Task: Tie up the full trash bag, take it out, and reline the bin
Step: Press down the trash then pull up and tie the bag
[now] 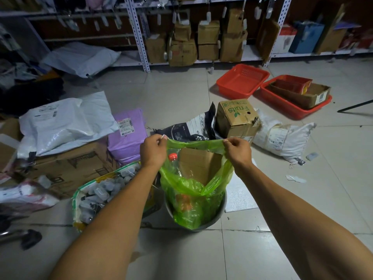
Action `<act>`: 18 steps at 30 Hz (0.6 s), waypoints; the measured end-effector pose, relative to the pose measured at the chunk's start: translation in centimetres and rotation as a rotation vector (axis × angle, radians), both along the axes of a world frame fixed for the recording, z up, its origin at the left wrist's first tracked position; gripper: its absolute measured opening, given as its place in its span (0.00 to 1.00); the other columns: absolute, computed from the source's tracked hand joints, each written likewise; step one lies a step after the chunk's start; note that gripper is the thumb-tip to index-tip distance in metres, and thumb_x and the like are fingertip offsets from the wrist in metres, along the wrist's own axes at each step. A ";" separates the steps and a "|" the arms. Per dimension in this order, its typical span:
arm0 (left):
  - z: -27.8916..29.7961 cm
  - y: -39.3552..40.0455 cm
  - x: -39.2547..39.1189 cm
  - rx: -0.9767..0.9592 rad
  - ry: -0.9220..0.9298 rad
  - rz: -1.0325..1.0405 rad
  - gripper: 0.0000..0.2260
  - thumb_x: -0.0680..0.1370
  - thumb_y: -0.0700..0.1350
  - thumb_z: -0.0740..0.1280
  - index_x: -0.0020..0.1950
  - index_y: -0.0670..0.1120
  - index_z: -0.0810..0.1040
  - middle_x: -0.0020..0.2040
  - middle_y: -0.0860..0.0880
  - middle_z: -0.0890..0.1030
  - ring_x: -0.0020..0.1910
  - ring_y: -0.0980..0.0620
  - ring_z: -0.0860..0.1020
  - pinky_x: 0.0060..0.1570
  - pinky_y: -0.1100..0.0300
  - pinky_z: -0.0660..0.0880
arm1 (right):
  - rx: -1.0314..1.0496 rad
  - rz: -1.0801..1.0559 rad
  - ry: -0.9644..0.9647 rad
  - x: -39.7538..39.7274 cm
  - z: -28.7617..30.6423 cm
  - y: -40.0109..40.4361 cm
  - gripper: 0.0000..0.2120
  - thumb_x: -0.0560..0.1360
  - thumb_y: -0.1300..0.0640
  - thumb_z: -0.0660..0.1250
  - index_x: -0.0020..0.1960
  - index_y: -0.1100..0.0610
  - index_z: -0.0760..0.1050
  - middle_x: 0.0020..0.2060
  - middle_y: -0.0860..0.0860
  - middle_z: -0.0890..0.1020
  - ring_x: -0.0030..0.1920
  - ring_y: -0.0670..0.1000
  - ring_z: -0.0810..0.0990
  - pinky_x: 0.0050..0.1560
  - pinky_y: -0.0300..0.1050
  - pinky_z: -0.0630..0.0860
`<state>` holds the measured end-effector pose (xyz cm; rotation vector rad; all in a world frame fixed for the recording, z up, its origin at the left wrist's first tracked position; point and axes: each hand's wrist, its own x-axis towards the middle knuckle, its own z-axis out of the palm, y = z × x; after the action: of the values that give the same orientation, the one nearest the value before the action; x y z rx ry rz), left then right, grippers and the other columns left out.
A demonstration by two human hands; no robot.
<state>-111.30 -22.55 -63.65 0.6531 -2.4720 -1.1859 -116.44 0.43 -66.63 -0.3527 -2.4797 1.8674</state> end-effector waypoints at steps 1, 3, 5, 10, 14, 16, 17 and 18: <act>0.1 0.1 0.2 0.007 -0.006 -0.005 0.12 0.80 0.48 0.65 0.41 0.43 0.80 0.31 0.49 0.77 0.30 0.53 0.71 0.31 0.61 0.64 | 0.008 0.006 -0.005 0.2 0.1 0.2 0.06 0.77 0.57 0.67 0.46 0.59 0.81 0.33 0.52 0.80 0.33 0.51 0.77 0.38 0.45 0.74; 0.3 0.1 0.4 0.027 -0.021 -0.001 0.11 0.79 0.48 0.66 0.40 0.45 0.80 0.32 0.49 0.78 0.31 0.53 0.72 0.32 0.62 0.65 | 0.060 0.032 -0.021 0.7 0.4 0.5 0.04 0.77 0.58 0.68 0.46 0.58 0.80 0.33 0.51 0.79 0.32 0.49 0.76 0.37 0.42 0.74; 0.1 0.1 0.6 0.059 -0.025 0.002 0.11 0.79 0.48 0.66 0.38 0.45 0.80 0.30 0.51 0.75 0.30 0.54 0.70 0.30 0.63 0.64 | 0.124 0.065 -0.056 1.3 0.2 0.9 0.08 0.75 0.56 0.71 0.51 0.59 0.80 0.40 0.52 0.82 0.39 0.51 0.80 0.43 0.43 0.77; -0.9 -0.1 1.1 0.124 0.046 0.021 0.09 0.78 0.47 0.67 0.40 0.46 0.81 0.33 0.50 0.78 0.31 0.56 0.72 0.33 0.62 0.66 | 0.277 0.074 -0.167 3.0 -0.7 2.4 0.19 0.67 0.50 0.73 0.56 0.55 0.81 0.48 0.53 0.84 0.49 0.56 0.83 0.54 0.55 0.80; -0.7 0.8 1.6 0.169 0.100 0.002 0.08 0.78 0.45 0.67 0.44 0.43 0.82 0.38 0.50 0.79 0.36 0.54 0.73 0.36 0.63 0.68 | 0.331 0.035 -0.170 4.8 -0.6 3.6 0.13 0.68 0.52 0.71 0.52 0.55 0.81 0.44 0.54 0.84 0.49 0.58 0.82 0.52 0.55 0.79; -0.6 1.3 1.6 0.230 0.100 -0.019 0.07 0.78 0.44 0.67 0.45 0.43 0.83 0.40 0.49 0.80 0.37 0.55 0.74 0.36 0.65 0.68 | 0.383 0.005 -0.163 5.4 -0.6 4.2 0.11 0.68 0.52 0.70 0.48 0.57 0.80 0.43 0.57 0.84 0.47 0.60 0.82 0.49 0.54 0.79; -0.4 1.6 1.7 0.277 0.100 -0.044 0.07 0.78 0.44 0.67 0.43 0.45 0.83 0.39 0.49 0.80 0.36 0.57 0.74 0.36 0.65 0.68 | 0.388 -0.009 -0.166 5.7 -0.6 4.4 0.10 0.69 0.52 0.69 0.45 0.57 0.80 0.41 0.57 0.84 0.46 0.61 0.81 0.47 0.54 0.79; -0.4 1.8 1.7 0.314 0.107 -0.074 0.07 0.78 0.44 0.67 0.41 0.47 0.82 0.38 0.49 0.80 0.36 0.58 0.74 0.36 0.65 0.68 | 0.385 -0.021 -0.164 5.9 -0.6 4.6 0.09 0.70 0.52 0.69 0.43 0.58 0.80 0.39 0.57 0.84 0.45 0.60 0.81 0.45 0.53 0.79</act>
<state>-109.63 -20.77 -64.01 0.5636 -2.2593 -1.6137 -110.54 5.01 -67.19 -0.5300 -2.8477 1.3562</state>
